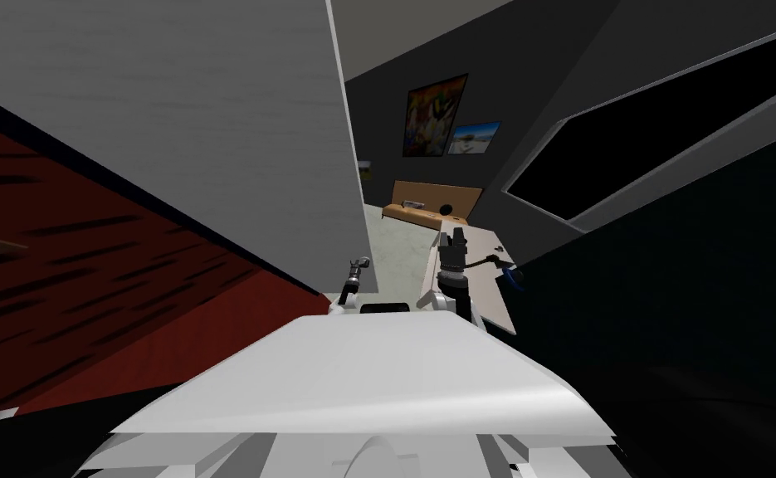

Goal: Push the door open

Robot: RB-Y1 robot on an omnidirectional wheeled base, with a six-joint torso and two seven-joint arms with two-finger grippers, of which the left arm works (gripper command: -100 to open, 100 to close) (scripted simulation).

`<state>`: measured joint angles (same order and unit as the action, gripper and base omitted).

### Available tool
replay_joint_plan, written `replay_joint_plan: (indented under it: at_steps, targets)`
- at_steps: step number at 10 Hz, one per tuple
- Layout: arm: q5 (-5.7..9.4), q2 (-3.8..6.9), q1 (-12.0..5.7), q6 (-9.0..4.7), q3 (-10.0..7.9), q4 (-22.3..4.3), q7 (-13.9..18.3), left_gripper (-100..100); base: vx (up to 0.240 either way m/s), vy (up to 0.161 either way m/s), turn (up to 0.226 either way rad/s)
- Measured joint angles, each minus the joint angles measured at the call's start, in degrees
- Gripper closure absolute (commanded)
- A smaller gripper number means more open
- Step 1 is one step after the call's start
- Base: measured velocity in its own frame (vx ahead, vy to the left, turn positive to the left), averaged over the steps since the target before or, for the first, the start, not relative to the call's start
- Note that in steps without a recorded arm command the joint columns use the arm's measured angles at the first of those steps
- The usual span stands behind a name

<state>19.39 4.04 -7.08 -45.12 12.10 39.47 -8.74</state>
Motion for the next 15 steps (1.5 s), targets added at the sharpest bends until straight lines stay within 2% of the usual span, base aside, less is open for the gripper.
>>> replay_joint_plan:
  at_steps: [3, 5, 6, 7, 9, 10, 11, 12, 13, 15]
  targets:
    - [0.53, 0.19, 0.38, -0.11, -0.93, -0.67, -0.28, 100, 0.194, -0.057, 0.042]
    - [1.0, 0.58, 0.39, 0.26, -1.77, -0.11, -0.51, 100, 0.191, -0.082, 0.039]
    - [1.29, 0.66, -0.74, -0.77, -2.35, -2.1, -0.32, 100, 0.137, -0.041, 0.034]
    - [1.45, 0.76, -0.48, -0.9, -2.7, -1.53, -0.46, 100, 0.167, -0.048, 0.068]
    - [2.09, 0.74, 0.65, 0.47, -3.89, 0.46, -1.46, 100, 0.196, -0.081, 0.06]
    - [2.37, 0.85, 0.81, 0.4, -4.45, 0.43, -1.7, 100, 0.185, -0.086, 0.081]
    - [2.75, 0.98, -0.05, -0.13, -5.14, -0.97, -1.64, 100, 0.199, -0.082, 0.058]
    - [3.16, 0.98, 0.12, -0.07, -5.95, -0.72, -1.98, 100, 0.197, -0.082, 0.067]
    - [3.48, 1.13, -1.75, -1.75, -6.58, -4.22, -1.57, 100, 0.125, -0.052, 0.036]
    - [3.79, 1.42, -0.84, -1.1, -7.22, -1.97, -1.94, 100, 0.094, -0.047, 0.025]
